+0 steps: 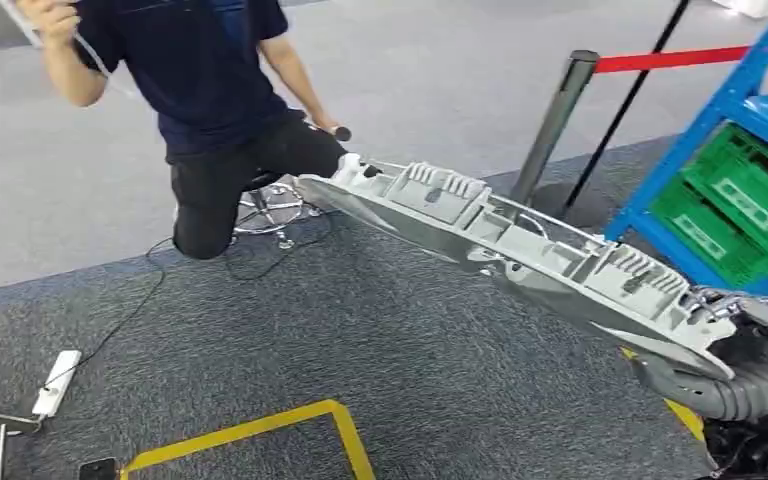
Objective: Take the parts from the cabinet and place them on the table.
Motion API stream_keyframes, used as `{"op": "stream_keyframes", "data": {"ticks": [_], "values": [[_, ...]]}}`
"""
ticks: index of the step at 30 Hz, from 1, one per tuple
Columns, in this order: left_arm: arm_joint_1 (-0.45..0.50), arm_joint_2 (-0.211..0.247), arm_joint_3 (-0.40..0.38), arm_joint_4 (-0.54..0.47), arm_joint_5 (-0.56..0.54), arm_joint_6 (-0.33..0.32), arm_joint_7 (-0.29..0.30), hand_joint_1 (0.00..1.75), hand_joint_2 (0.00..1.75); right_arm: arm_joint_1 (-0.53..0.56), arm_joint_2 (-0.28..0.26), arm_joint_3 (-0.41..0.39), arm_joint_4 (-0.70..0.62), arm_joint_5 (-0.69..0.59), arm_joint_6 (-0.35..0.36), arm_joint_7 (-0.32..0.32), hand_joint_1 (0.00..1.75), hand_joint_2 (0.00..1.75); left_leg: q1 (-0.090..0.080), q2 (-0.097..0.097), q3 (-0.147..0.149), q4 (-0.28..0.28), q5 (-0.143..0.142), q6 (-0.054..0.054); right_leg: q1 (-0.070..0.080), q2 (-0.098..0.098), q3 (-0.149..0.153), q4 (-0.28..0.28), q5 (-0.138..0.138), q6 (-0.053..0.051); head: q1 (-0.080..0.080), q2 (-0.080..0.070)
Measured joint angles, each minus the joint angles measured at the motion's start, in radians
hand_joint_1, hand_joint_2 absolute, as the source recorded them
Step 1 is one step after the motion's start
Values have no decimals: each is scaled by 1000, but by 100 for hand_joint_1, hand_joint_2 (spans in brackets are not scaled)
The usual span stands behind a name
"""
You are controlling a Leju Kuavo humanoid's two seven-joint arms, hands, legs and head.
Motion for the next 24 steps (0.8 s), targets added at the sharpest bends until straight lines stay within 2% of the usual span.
{"op": "stream_keyframes", "data": {"ticks": [1, 2, 4, 5, 6, 7, 8, 9, 10, 11, 12, 14, 15, 16, 18, 19, 20, 21, 22, 23, 24], "values": [[-5, -6, 6, 0, 8, -1, 3, 0, 175, 1, -4, -3, 0, -1, 3, 0, 175, 175, -10, 32, 15, -43, -9, 2, 10, -11, -3, 11, -9, 10, -3, 0], [-9, -7, 14, 0, 12, -1, 6, 0, 175, 0, -7, -7, 0, -2, 3, 0, 175, 175, -9, 10, 9, -32, -7, 23, 11, -23, -2, 7, -8, 14, 3, 0], [-5, -8, 25, 0, 17, -1, 8, 0, 175, -2, -8, -8, 1, -2, 6, 1, 175, 175, -14, -15, 3, -33, -9, 33, 9, -50, 5, 4, -11, 23, 6, 0], [-3, -10, 29, 0, 17, -1, 10, 0, 175, -3, -10, -9, 0, -3, 6, 1, 175, 175, -11, -29, 5, -37, -5, 41, 6, -59, 9, 5, -16, 30, 4, 0], [1, -9, 32, 0, 17, 0, 10, 0, 175, -4, -11, -10, 0, -3, 9, 1, 175, 175, -7, -40, 7, -40, -3, 47, 2, -5, -2, 24, -34, 38, 9, 0], [-1, -8, 35, 0, 17, 2, 11, 0, 175, 0, -13, -14, -1, -4, 10, 1, 175, 175, -6, -51, 6, -40, -3, 52, -1, 44, -25, 77, -67, 38, 11, 0], [-4, -9, 36, 0, 15, 5, 13, 0, 175, 4, -16, -20, -1, -7, 10, 0, 175, 175, -6, -64, 6, -40, -1, 59, -1, 68, -60, 155, -105, 38, 15, 0], [-5, -10, 37, 0, 12, 6, 18, 0, 175, 10, -16, -25, -1, -9, 10, 0, 175, 175, -7, -78, 5, -40, -1, 60, -1, 79, -100, 235, -137, 39, 16, 0], [-5, -10, 38, 0, 5, 8, 24, 0, 175, 20, -16, -31, -1, -9, 10, 1, 175, 175, -8, -93, 5, -39, -1, 61, -1, 85, -136, 301, -157, 39, 16, 0], [-4, -11, 39, 0, 3, 10, 28, 0, 175, 30, -16, -34, -1, -10, 10, 1, 175, 175, -8, -111, 5, -39, -1, 61, -1, 86, -153, 322, -148, 37, 18, 0], [-4, -11, 39, 0, 2, 11, 32, 0, 175, 34, -16, -36, -1, -9, 10, 1, 175, 175, -8, -126, 6, -39, -1, 61, -1, 87, -147, 296, -122, 36, 17, 0], [-3, -11, 40, 0, 2, 14, 32, 0, 175, 38, -16, -41, -2, -10, 10, 1, 175, 175, -7, -154, 7, -38, 1, 58, -5, 99, -81, 144, -31, 33, 17, 0], [-3, -12, 40, 0, 2, 14, 32, 0, 175, 38, -16, -43, -2, -10, 11, 1, 175, 175, -5, -166, 8, -38, 2, 55, -11, 130, -42, 62, 5, 34, 17, 0], [-4, -11, 40, 0, -1, 15, 33, 0, 175, 39, -16, -43, -3, -10, 12, 1, 175, 175, -11, -178, 2, -34, 3, 47, -17, 185, -31, 29, -5, 36, 17, 0], [-5, -11, 40, 0, -12, 15, 34, 0, 175, 44, -16, -48, -5, -11, 12, 0, 175, 175, -4, -197, -12, -33, 13, 35, -15, 168, -26, 25, -3, 29, 17, 0], [0, -11, 40, 0, -20, 9, 31, 0, 175, 46, -16, -48, -5, -11, 11, 1, 175, 175, -1, -211, -15, -37, 18, 27, -10, 159, -28, 28, -2, 23, 15, 0], [2, -10, 40, 0, -30, 0, 24, 0, 175, 49, -16, -49, -7, -12, 11, 0, 175, 175, 0, -223, -17, -37, 21, 21, -11, 147, -27, 24, 2, 16, 16, 0], [3, -10, 37, 0, -39, -10, 16, 0, 175, 52, -16, -50, -10, -14, 9, 0, 175, 175, -3, -184, -21, -29, 10, 21, -14, 133, -23, 19, 6, 8, 15, 0], [1, -10, 30, 0, -50, -25, 6, 0, 175, 64, -16, -53, -17, -16, 9, -2, 175, 175, -10, -124, -38, 9, -23, 17, -12, 119, -22, 18, 6, 2, 6, 0], [-3, -9, 21, 0, -59, -36, 0, 0, 175, 76, -16, -56, -24, -18, 9, -3, 175, 175, -9, -99, -70, 79, -64, 13, -8, 102, -22, 18, 5, -3, 5, 0], [-6, -9, 15, 0, -64, -41, -2, 0, 175, 84, -16, -59, -26, -19, 9, -3, 175, 175, -8, -84, -107, 162, -104, 12, -6, 84, -22, 18, 3, -5, 6, 0]]}}
